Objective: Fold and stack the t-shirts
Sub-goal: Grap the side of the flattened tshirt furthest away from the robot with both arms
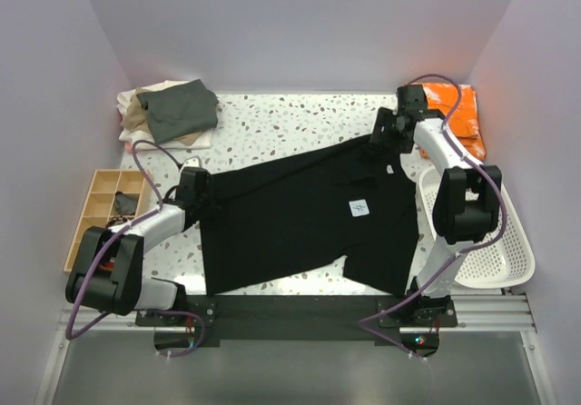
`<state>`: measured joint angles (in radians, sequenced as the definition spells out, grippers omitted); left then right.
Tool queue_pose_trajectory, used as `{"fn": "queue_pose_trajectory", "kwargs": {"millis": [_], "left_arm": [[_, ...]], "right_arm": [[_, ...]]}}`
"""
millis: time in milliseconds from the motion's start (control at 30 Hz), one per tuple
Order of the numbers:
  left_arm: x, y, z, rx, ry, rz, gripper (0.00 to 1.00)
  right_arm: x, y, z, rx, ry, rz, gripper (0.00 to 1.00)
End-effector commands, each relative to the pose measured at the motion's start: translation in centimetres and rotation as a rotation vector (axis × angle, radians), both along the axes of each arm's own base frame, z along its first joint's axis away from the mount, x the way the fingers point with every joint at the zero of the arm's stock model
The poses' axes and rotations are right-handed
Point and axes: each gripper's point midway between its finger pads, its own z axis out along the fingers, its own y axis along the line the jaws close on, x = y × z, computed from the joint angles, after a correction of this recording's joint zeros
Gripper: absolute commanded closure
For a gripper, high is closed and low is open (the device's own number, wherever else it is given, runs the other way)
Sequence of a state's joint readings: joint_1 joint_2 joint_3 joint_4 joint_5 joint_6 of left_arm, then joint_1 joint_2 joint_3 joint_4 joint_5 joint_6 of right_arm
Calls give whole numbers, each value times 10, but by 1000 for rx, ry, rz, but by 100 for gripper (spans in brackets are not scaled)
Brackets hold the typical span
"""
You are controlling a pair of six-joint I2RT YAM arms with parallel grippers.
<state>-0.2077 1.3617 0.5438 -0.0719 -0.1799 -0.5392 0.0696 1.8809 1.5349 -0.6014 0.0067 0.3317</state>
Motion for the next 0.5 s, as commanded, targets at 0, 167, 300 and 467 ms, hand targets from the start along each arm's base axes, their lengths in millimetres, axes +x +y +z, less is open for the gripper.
{"fn": "queue_pose_trajectory", "kwargs": {"millis": [0,167,300,467], "left_arm": [[15,-3,10,-19,-58,-3,100],[26,-7,14,-28,-86,-16,100],[28,-8,16,-35,-93,-21,100],[30,-9,17,-36,-95,-25,100]], "right_arm": [[-22,38,18,124,-27,52,30],[-47,53,-10,141,51,61,31],[-55,54,-20,139,75,53,31],[-58,53,-28,119,95,53,32]]}}
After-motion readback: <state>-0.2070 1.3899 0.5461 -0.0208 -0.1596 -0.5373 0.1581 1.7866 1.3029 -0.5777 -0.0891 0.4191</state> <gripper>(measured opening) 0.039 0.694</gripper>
